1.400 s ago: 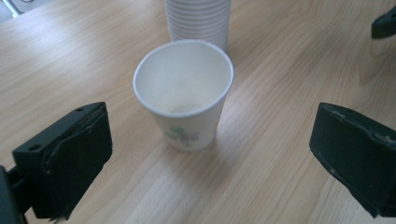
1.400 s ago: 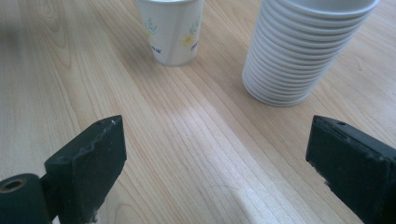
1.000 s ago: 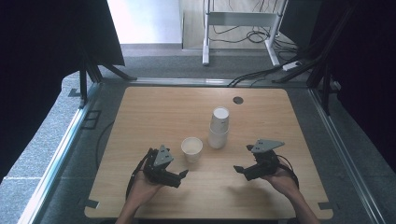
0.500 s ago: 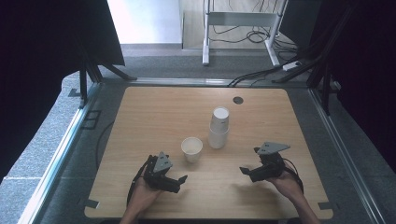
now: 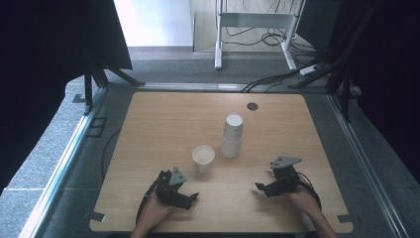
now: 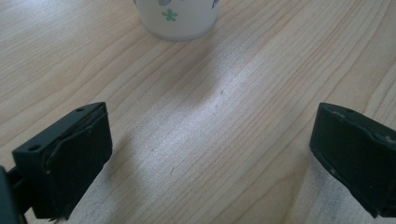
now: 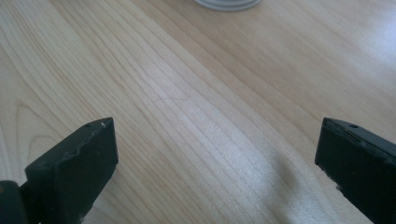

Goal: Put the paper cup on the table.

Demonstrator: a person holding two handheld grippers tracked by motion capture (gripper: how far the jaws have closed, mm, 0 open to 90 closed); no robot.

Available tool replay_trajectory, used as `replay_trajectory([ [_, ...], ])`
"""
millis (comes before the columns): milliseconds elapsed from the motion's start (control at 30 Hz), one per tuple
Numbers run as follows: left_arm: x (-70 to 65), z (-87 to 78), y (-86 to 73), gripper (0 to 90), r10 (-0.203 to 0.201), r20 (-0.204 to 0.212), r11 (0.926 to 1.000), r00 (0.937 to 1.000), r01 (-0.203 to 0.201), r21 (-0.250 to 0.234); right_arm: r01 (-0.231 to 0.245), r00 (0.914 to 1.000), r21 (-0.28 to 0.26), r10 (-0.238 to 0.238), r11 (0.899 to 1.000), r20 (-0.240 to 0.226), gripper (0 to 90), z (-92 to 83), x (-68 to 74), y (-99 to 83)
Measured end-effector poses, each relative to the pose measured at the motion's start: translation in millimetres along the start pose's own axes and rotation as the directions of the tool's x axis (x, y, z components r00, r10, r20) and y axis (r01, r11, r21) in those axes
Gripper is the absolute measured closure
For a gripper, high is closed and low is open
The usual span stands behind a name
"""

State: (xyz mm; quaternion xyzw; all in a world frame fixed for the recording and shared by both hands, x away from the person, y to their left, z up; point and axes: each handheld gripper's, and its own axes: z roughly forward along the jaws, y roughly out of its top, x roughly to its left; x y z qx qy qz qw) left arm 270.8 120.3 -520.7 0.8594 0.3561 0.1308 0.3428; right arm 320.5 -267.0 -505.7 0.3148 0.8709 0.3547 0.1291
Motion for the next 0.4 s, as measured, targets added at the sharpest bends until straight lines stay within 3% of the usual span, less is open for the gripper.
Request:
replay_trajectory([
  [33, 1.0, 1.6, 0.5, 0.0, -0.011, 0.007, 0.9996, 0.9999, 0.011, 0.026, -0.004, 1.0000, 0.004, 0.004, 1.000, -0.003, 0.0, 1.2, -0.4, -1.4],
  [100, 0.8, 1.6, 0.4, 0.0, -0.016, 0.001, 0.9995, 0.9999, 0.016, 0.027, -0.007, 0.9999, 0.038, 0.008, 0.999, -0.008, 0.0, 7.6, -0.5, -6.3],
  [167, 0.4, 1.5, 0.3, 0.0, -0.019, -0.003, 0.9995, 0.9998, 0.019, 0.027, -0.005, 1.0000, 0.011, 0.006, 1.000, -0.005, 0.0, 9.9, -1.2, -10.3],
  [400, -3.6, 1.4, 0.0, 0.0, -0.050, -0.034, 0.9984, 0.9981, 0.051, 0.023, -0.007, 1.0000, 0.006, 0.007, 1.000, 0.000, 0.0, 10.2, -1.4, -10.9],
])
